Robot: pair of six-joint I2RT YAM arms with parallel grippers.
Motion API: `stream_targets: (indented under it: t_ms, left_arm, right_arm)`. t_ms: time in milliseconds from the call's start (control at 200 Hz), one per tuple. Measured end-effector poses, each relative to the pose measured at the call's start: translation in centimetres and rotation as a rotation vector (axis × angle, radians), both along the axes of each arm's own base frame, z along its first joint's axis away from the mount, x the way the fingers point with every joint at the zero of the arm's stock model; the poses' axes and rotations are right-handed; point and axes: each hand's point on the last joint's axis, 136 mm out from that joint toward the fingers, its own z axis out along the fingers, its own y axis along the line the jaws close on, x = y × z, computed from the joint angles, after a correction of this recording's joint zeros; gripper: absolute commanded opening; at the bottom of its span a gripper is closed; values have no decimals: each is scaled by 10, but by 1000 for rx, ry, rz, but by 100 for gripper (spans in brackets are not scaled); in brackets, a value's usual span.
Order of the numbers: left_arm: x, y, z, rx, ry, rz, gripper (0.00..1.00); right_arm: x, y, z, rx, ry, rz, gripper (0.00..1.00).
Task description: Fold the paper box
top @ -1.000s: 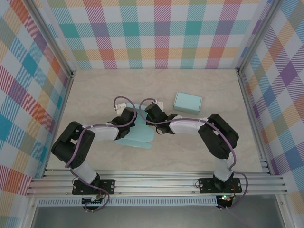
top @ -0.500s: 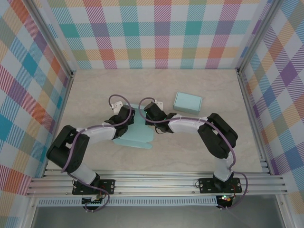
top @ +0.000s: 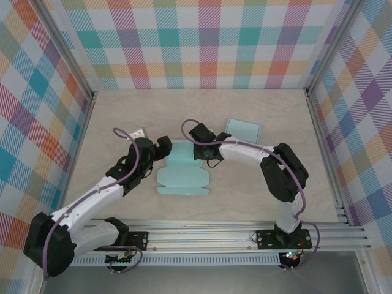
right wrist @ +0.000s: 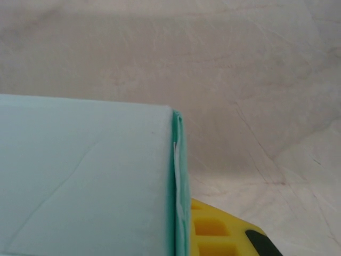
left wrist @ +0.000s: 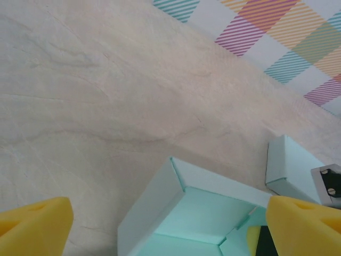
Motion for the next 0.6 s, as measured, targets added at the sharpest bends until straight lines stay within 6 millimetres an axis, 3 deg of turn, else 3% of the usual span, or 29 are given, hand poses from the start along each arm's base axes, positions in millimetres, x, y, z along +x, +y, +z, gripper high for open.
stream_targets:
  t_ms: [190,285,600]
  left_arm:
    - [-9,4,-3,15,37,-6,95]
    - [-12,5,-7,20,54,-11,95]
    - [-13,4,-9,23,68,-18,95]
  right_arm:
    - [-16,-31,-4,-108,142,79,0]
    - [-14,-41,-6,-160,186,95,0]
    - [3,-41,-14,-294,250,153,1]
